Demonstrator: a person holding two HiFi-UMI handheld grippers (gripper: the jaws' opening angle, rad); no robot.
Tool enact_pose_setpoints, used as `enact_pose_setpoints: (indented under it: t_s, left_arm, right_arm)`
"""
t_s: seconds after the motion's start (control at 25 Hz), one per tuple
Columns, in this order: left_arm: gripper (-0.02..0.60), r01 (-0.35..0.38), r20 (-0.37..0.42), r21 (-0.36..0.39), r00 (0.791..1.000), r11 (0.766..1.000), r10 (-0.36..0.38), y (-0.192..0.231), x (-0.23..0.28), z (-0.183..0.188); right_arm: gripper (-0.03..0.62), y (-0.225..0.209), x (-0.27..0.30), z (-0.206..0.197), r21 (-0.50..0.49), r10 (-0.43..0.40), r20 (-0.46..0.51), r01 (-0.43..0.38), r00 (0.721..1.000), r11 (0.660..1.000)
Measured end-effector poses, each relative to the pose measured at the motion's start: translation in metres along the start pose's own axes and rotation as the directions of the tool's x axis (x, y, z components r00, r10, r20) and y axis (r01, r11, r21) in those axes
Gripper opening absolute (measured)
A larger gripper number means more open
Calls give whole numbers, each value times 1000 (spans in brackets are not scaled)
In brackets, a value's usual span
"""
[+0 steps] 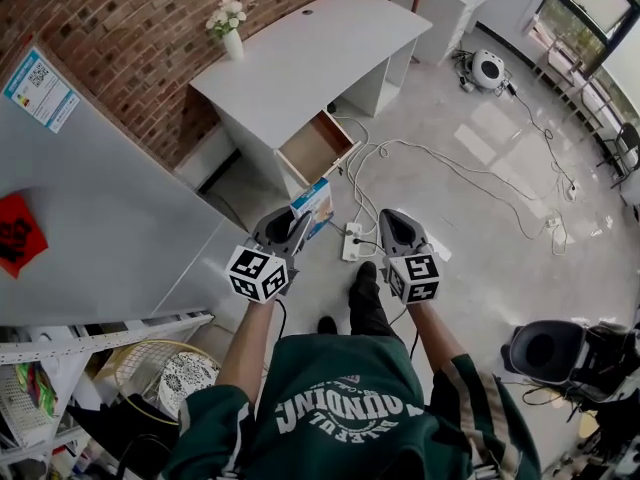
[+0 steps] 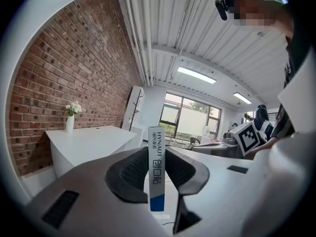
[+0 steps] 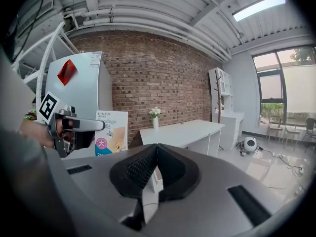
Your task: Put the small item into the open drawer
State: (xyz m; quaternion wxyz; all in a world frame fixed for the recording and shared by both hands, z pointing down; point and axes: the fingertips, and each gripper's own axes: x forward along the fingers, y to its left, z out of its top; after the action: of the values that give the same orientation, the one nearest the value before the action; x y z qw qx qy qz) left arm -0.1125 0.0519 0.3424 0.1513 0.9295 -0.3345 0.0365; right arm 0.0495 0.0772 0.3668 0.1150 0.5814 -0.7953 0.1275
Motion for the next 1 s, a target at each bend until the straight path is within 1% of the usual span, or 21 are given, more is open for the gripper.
enact_pose_setpoints:
  t_s: [0.16,0.36,0.68,0.84,1.0]
  left_arm:
    - [101,-28,1,4,1000,1000,28,16,25,12]
    - [101,-83,-1,-7,997,997,83,38,63,26]
    - [101,-179,1,-29,984,983,179,68,126,40]
    - [101,-221,-4,-42,975,974,221,81,145,40]
    - [101,-242,-15,-44,970,969,242,91,160,36]
  right_arm:
    - [25,-15,32,13,-5,39,-1,-39,999,999]
    - [25,-41,77,35,-13,98,2,-98,995,995]
    - [25,-91,141,68,-41,197,-7,-198,980,979]
    - [25,-106,164,70,-43,242,-21,-243,970,969]
    - [25,-114,181,62,-35,270,-38,-271,962,962]
